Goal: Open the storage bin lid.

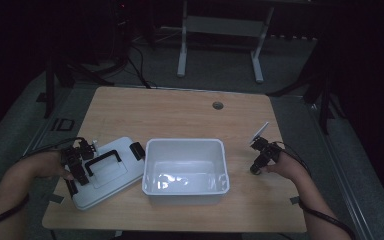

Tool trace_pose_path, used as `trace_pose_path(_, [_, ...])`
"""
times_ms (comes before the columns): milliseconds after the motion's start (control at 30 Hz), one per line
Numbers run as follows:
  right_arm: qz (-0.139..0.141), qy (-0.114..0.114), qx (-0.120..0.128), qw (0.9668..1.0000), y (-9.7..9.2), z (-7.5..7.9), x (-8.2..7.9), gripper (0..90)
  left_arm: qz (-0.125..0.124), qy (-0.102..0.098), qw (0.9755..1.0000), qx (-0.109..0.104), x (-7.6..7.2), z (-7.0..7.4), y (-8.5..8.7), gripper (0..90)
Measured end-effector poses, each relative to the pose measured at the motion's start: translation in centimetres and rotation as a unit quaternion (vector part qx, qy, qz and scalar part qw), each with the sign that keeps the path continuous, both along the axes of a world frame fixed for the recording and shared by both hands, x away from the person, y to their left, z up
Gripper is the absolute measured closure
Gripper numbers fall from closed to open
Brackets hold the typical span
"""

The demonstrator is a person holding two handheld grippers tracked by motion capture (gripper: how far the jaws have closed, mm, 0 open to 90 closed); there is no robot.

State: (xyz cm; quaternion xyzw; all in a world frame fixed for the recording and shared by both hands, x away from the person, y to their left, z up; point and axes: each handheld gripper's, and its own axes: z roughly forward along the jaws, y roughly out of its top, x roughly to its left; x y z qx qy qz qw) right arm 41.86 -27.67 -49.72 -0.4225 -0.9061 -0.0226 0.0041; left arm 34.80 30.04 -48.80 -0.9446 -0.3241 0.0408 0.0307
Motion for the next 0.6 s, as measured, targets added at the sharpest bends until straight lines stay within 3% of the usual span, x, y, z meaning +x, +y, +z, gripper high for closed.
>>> trace_pose_path(167, [0.004,0.010,-0.009,0.9999,0.31,-0.32,0.14,48.9,0.001,0.000,1.0000,0.000,-0.01,-0.01,0.03,39.1])
trace_pose_path(400, [0.024,0.003,-0.030,0.9993,0.67,-0.24,0.04,49.7,0.002,0.000,1.0000,0.000,-0.08,0.04,0.14,39.1])
trace_pose_path(600, [0.039,0.005,-0.033,0.9987,0.53,0.22,-0.23,49.8,0.004,-0.001,1.0000,0.000,-0.09,0.12,0.21,39.1])
